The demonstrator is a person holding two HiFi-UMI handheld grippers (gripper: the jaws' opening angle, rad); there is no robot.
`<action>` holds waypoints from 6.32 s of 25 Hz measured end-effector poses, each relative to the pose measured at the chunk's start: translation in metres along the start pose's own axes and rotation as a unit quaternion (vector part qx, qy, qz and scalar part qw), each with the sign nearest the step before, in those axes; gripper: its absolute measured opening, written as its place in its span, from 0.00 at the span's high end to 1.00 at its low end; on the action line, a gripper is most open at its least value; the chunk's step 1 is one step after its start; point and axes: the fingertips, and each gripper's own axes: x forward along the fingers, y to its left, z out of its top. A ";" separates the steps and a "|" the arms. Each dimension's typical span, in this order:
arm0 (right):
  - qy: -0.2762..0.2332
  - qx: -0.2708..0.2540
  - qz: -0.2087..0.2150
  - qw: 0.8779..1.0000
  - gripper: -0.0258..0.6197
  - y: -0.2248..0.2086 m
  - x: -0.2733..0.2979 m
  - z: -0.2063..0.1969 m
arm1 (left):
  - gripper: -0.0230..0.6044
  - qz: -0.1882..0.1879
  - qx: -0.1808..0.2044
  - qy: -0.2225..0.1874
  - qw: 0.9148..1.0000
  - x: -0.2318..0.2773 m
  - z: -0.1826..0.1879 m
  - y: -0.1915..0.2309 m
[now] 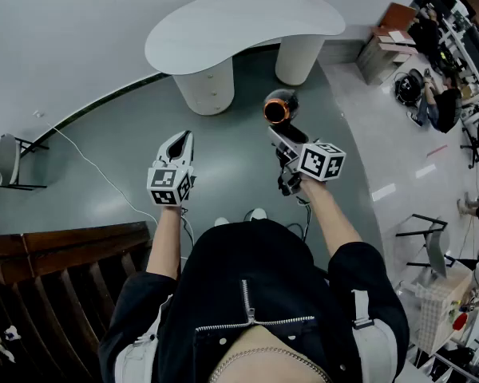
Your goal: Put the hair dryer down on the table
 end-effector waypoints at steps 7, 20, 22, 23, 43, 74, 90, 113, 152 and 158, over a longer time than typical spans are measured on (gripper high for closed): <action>-0.017 0.025 0.005 1.000 0.54 -0.003 -0.003 0.006 | 0.92 -0.001 0.000 0.001 1.000 0.000 0.000 -0.001; -0.009 0.028 0.002 1.000 0.54 -0.004 -0.006 -0.004 | 0.92 -0.004 -0.004 0.003 1.000 -0.001 -0.005 -0.003; -0.008 0.032 0.005 0.999 0.54 -0.004 -0.008 -0.006 | 0.92 -0.005 -0.005 0.003 1.000 0.000 -0.006 -0.005; -0.008 0.035 0.008 0.999 0.54 -0.004 -0.008 -0.007 | 0.92 -0.006 -0.006 0.004 1.000 0.000 -0.007 -0.006; 0.012 0.041 0.023 0.999 0.54 -0.046 -0.025 -0.001 | 0.92 0.002 -0.010 0.024 1.000 0.024 -0.022 -0.047; 0.015 0.033 0.001 0.999 0.54 -0.067 0.187 0.092 | 0.92 -0.041 -0.020 0.020 0.999 0.188 0.014 0.122; 0.019 0.023 -0.002 1.000 0.54 -0.062 0.263 0.111 | 0.92 -0.040 -0.029 0.015 0.999 0.223 0.023 0.191; 0.082 0.014 0.065 0.994 0.54 -0.119 0.373 0.172 | 0.92 0.037 -0.044 0.028 0.998 0.314 0.045 0.239; 0.136 -0.006 0.099 0.986 0.54 -0.214 0.521 0.273 | 0.92 0.095 -0.054 0.038 0.993 0.467 0.091 0.314; 0.153 -0.013 0.102 0.983 0.54 -0.202 0.555 0.264 | 0.92 0.106 -0.064 0.043 0.991 0.464 0.084 0.350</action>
